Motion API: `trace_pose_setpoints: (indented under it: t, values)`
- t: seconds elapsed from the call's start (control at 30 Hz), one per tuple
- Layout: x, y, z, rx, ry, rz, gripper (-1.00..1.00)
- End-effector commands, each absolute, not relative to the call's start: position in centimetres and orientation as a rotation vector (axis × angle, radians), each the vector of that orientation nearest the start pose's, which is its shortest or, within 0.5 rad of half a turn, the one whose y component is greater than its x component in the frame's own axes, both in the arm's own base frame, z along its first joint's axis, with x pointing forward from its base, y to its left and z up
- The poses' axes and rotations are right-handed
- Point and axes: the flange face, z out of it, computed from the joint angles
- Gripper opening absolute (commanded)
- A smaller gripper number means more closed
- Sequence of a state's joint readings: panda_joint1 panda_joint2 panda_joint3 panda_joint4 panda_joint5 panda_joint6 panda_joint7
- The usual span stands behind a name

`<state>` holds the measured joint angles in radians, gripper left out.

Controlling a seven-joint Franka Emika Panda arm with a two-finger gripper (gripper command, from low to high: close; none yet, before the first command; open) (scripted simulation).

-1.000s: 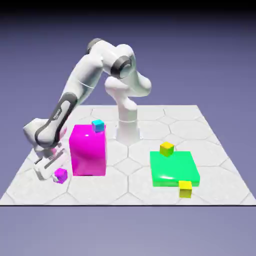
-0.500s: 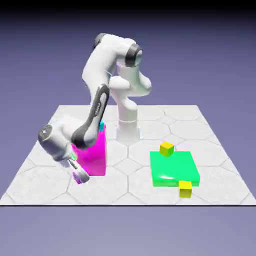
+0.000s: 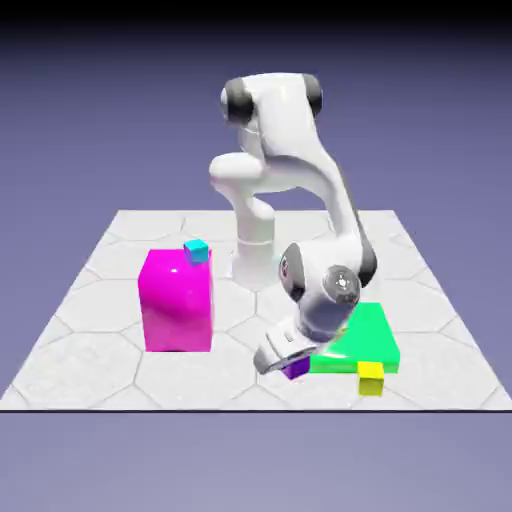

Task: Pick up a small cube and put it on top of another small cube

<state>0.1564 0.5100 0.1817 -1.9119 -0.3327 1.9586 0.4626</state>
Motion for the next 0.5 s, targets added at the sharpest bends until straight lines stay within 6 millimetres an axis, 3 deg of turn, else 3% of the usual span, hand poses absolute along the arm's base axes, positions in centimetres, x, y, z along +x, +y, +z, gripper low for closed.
trace_pose_setpoints:
  t: [0.0,0.13,0.17,0.27,0.3,0.33,0.37,0.47]
  values:
    - [54.7,19.2,20.9,-3.444,-0.285,0.553,-1.00]
    - [52.1,28.4,23.4,-3.419,-0.919,0.388,-1.00]
    - [50.3,30.9,23.3,-3.386,-0.978,0.389,-1.00]
    - [49.4,29.6,17.3,-3.378,-0.988,0.391,-1.00]
    - [49.4,29.4,16.8,-3.377,-0.988,0.392,-1.00]
    - [49.4,29.4,16.8,-3.377,-0.988,0.392,1.00]
    - [49.4,29.4,16.8,-3.377,-0.988,0.392,1.00]
    - [49.8,31.5,23.2,-3.377,-0.988,0.392,1.00]
